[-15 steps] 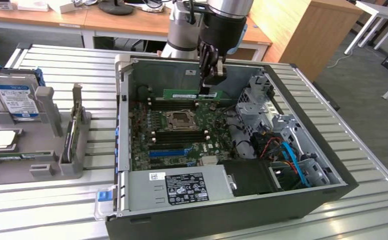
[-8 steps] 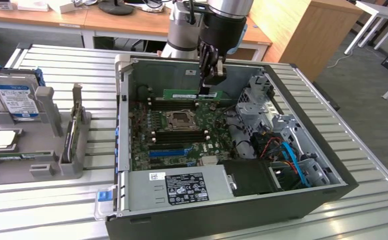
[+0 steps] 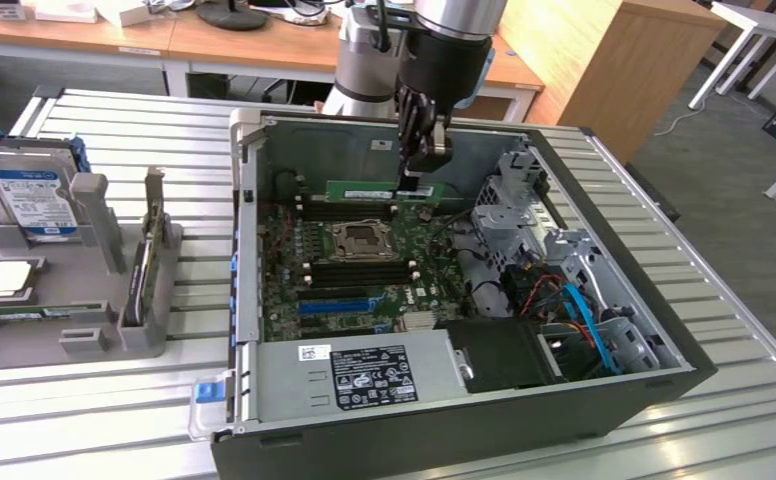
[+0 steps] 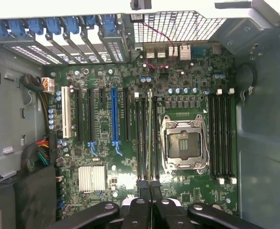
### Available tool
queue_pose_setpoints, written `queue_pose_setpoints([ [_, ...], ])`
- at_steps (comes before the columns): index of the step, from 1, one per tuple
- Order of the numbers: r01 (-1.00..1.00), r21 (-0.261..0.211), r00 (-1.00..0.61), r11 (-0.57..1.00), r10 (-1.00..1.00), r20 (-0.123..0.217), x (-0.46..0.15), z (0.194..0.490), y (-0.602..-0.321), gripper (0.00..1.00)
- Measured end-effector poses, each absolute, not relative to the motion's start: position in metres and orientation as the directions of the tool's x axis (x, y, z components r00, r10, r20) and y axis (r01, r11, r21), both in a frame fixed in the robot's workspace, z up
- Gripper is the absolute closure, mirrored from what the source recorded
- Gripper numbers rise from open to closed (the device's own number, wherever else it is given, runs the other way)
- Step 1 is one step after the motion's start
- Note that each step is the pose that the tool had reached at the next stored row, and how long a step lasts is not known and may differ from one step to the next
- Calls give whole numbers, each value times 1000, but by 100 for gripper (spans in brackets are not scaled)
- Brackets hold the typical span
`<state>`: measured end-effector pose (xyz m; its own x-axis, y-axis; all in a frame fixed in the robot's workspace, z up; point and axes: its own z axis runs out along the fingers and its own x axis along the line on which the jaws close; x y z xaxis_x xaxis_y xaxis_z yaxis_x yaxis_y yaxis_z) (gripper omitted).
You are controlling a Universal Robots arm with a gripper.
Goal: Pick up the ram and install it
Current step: 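Insert the ram into the slot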
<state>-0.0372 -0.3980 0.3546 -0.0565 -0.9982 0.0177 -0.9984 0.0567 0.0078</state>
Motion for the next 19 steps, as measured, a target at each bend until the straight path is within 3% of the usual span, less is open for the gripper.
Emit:
queue_pose_setpoints([
  [19, -998, 8, -57, 57, -998, 18, -37, 330, -398, 88],
])
